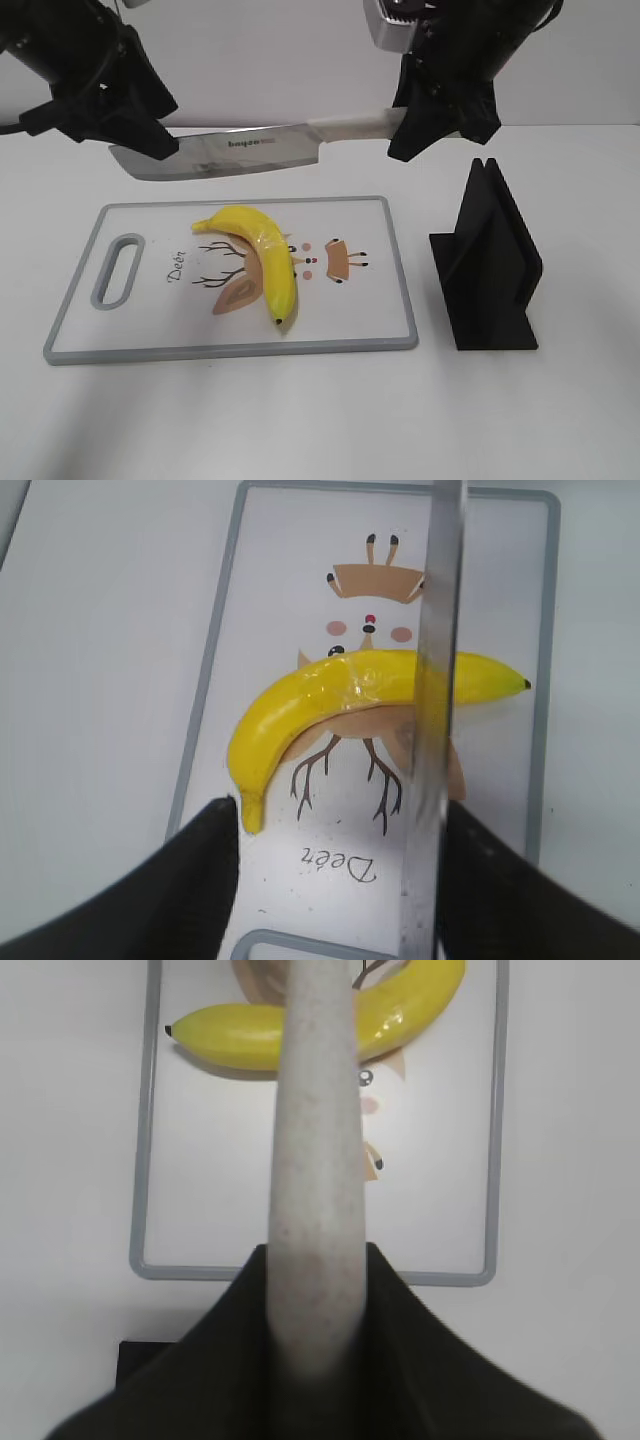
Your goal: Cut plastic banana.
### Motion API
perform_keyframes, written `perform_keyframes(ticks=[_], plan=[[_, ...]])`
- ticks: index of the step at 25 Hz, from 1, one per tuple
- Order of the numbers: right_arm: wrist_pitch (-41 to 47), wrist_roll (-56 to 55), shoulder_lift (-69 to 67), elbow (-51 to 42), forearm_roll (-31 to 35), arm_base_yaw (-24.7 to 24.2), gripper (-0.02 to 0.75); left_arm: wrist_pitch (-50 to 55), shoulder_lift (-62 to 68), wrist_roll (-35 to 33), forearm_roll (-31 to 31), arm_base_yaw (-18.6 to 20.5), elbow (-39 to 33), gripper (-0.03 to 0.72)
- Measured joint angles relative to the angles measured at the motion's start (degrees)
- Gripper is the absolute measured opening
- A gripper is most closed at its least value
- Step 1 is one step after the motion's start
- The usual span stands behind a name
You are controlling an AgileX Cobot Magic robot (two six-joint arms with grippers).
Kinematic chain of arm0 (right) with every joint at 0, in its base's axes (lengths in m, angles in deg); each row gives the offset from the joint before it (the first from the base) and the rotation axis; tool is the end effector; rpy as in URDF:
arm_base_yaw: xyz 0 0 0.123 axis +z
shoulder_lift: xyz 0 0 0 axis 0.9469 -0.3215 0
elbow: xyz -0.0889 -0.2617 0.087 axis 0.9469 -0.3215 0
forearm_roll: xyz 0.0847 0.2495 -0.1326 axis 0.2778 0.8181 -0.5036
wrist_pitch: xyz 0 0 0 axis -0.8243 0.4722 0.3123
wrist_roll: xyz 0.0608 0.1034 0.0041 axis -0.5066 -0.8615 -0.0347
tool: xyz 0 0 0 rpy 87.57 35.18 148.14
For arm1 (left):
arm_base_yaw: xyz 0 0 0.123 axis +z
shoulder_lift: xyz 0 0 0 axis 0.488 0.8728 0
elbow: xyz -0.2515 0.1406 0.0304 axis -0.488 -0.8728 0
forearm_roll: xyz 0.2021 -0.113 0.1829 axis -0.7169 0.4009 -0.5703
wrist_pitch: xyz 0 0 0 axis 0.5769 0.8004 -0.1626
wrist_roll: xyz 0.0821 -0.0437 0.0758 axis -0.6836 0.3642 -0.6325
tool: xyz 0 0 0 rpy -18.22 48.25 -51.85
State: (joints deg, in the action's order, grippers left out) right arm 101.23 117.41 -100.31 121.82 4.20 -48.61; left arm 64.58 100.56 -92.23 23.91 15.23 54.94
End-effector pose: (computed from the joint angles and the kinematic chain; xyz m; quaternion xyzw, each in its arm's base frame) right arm 0.4060 0.2207 0.2468 -0.7230 0.6466 0.1264 0.2078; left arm 0.3913 -0.1593 0.2685 0.6679 0.6693 -0.1298 0.2985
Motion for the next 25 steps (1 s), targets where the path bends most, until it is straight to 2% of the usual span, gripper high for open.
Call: perform_keyframes(ticks=[2, 4, 7, 9, 11, 12, 19, 25], plan=[[-1.0, 0.3, 0.0, 0.0, 0.6, 0.0, 0.169, 0.0, 0.9, 0.0, 0.1, 0.0, 0.2, 0.540], [-1.6, 0.4, 0.0, 0.0, 0.9, 0.0, 0.169, 0.0, 1.5, 0.0, 0.3, 0.0, 0.2, 0.474], [-2.4, 0.5, -0.1, 0.0, 1.0, 0.0, 0.169, 0.0, 1.7, 0.0, 0.6, 0.0, 0.2, 0.304], [-3.3, 0.5, -0.2, 0.0, 1.1, 0.0, 0.169, 0.0, 1.7, 0.0, 0.8, 0.0, 0.2, 0.144], [-3.8, 0.5, -0.9, 0.1, 1.4, 0.0, 0.169, 0.0, 1.7, 0.0, 0.8, 0.0, 0.2, 0.047], [-4.1, 0.5, -1.4, 0.1, 1.6, 0.0, 0.169, 0.0, 1.7, 0.0, 0.8, 0.0, 0.2, 0.022], [-4.8, -2.4, -3.7, 0.1, 1.1, 0.0, 0.169, -0.6, 3.8, -0.2, 0.3, -0.4, 0.2, -0.002], [-4.8, -4.6, -6.2, 0.1, -3.2, 0.0, 0.169, -4.0, 8.8, -0.2, -2.5, -3.3, 0.3, -0.008]])
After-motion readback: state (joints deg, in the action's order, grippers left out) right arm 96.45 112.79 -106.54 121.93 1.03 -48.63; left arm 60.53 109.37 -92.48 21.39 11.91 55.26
